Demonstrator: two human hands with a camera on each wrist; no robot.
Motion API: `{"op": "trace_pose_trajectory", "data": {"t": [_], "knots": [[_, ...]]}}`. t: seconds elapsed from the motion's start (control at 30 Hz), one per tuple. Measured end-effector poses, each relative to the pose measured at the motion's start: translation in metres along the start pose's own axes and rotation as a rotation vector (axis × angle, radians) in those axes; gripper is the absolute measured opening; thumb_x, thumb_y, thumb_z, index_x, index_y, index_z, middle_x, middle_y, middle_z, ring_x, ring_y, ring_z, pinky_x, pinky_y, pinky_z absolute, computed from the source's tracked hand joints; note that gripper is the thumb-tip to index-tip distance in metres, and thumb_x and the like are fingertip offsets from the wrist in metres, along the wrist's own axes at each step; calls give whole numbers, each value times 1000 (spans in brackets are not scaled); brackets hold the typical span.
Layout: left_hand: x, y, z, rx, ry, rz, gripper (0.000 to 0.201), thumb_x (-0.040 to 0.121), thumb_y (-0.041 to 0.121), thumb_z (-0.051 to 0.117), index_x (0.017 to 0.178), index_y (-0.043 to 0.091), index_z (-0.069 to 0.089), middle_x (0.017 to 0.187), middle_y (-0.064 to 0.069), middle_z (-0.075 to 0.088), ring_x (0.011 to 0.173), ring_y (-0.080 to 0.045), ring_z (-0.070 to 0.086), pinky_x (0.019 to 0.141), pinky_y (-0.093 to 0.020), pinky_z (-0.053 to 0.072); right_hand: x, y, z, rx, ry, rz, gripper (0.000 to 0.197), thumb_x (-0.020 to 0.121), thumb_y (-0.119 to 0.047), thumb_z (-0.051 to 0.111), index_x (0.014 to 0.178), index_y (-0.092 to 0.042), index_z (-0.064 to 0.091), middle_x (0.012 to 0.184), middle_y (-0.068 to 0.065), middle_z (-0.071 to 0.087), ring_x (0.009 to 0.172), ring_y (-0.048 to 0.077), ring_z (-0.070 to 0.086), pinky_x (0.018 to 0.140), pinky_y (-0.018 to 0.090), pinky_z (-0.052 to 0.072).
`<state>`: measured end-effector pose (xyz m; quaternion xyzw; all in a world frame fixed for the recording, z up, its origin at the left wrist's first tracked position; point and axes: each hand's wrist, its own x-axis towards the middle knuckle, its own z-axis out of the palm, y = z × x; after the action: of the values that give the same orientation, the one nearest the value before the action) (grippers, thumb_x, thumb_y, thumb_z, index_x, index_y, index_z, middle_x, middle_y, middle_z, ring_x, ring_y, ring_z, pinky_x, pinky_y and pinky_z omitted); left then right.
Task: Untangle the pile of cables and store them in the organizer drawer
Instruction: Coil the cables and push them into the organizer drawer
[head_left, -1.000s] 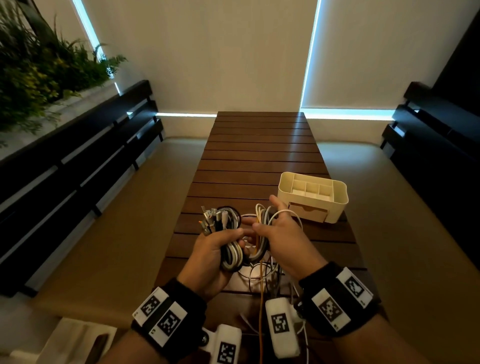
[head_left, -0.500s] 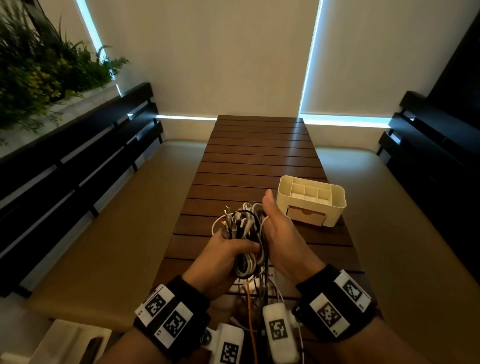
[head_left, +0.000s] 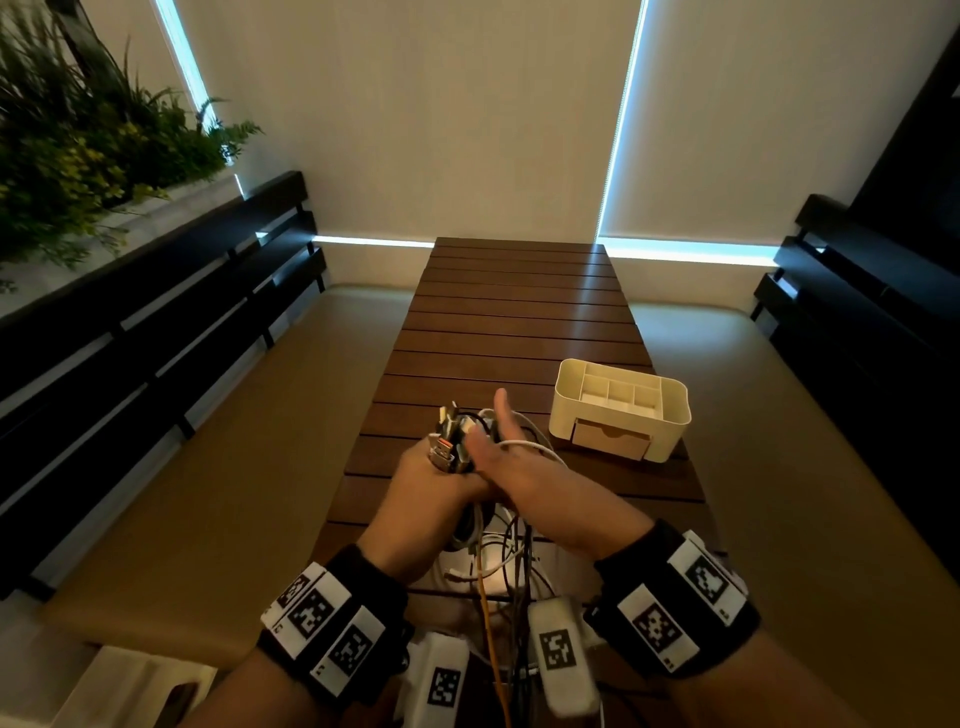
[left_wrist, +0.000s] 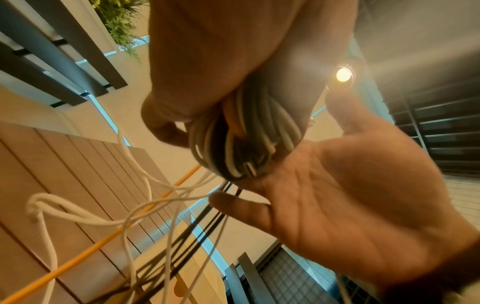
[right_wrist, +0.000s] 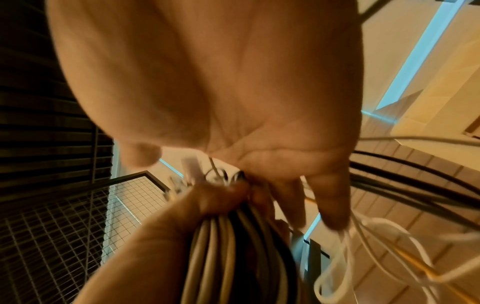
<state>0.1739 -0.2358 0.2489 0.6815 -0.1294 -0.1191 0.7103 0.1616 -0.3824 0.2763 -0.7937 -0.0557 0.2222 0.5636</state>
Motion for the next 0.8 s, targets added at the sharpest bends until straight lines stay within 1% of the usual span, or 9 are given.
{"op": "trace_pose_trajectory", "data": {"t": [0.03, 0.1, 0.23, 0.33, 0.4, 0.53, 0.6, 0.7, 0.8], "knots": [[1, -1, -3, -37, 29, -24, 17, 90, -2, 62, 104, 3, 71, 94, -15, 75, 88, -32, 72, 76, -40, 60, -5, -3, -3, -105, -21, -15, 87, 90, -69, 41, 157, -39, -6, 161, 0, 31, 131, 8, 46, 110, 29, 36], [4, -3, -12, -46, 57, -72, 25, 88, -6, 59, 104, 6, 74, 93, -19, 74, 86, -37, 71, 76, -48, 58, -15, -7, -12, -289, -67, -33, 66, 93, -61, 52, 152, -44, 27, 149, -2, 50, 113, 5, 63, 106, 37, 47], [5, -1, -21, 31, 51, -140, 12, 85, -8, 60, 96, -6, 65, 72, -24, 63, 59, -32, 62, 56, -39, 54, -44, -24, -33, -362, -122, 67, 57, 80, -64, 55, 122, -26, 64, 104, -3, 77, 84, 14, 75, 91, 36, 58], [6, 3, -24, 30, 29, -158, 7, 86, -8, 59, 92, -8, 61, 68, -24, 59, 55, -30, 59, 52, -35, 51, -46, -33, -39, -188, 97, -134, 59, 71, -54, 68, 121, -23, 64, 95, -3, 77, 82, 13, 74, 84, 33, 60], [5, 9, -24, 20, -23, -160, 10, 83, -9, 59, 92, -9, 62, 67, -23, 59, 54, -29, 59, 51, -35, 51, -34, -28, -33, -254, 233, -243, 73, 69, -51, 78, 135, -32, 53, 109, -11, 68, 97, 1, 66, 88, 25, 54], [-2, 22, -20, -33, -138, -169, 23, 68, -4, 65, 90, -11, 65, 68, -24, 58, 54, -29, 57, 51, -34, 49, -4, -5, -19, -399, 146, -237, 106, 68, -48, 87, 153, -44, 24, 149, -18, 31, 134, 6, 34, 109, 30, 36], [-4, 25, -22, -76, -165, -174, 31, 66, -3, 65, 96, -8, 66, 68, -24, 59, 52, -30, 57, 50, -34, 50, 2, 3, -20, -297, 83, -211, 107, 68, -41, 89, 154, -43, 25, 150, -20, 36, 136, 4, 37, 110, 28, 36], [-7, 25, -28, -157, -188, -180, 41, 68, -3, 64, 110, -2, 63, 70, -22, 61, 52, -29, 57, 49, -33, 52, 4, 10, -23, -221, 60, -195, 79, 72, -28, 88, 138, -43, 47, 130, -18, 60, 121, -2, 55, 105, 29, 45], [-10, 28, -32, -249, -193, -165, 25, 67, -4, 64, 90, 3, 69, 68, -20, 57, 52, -29, 56, 50, -35, 52, 9, 20, -28, -266, 161, -187, 32, 83, -22, 79, 109, -37, 64, 102, -11, 70, 93, -3, 65, 88, 29, 54]]}}
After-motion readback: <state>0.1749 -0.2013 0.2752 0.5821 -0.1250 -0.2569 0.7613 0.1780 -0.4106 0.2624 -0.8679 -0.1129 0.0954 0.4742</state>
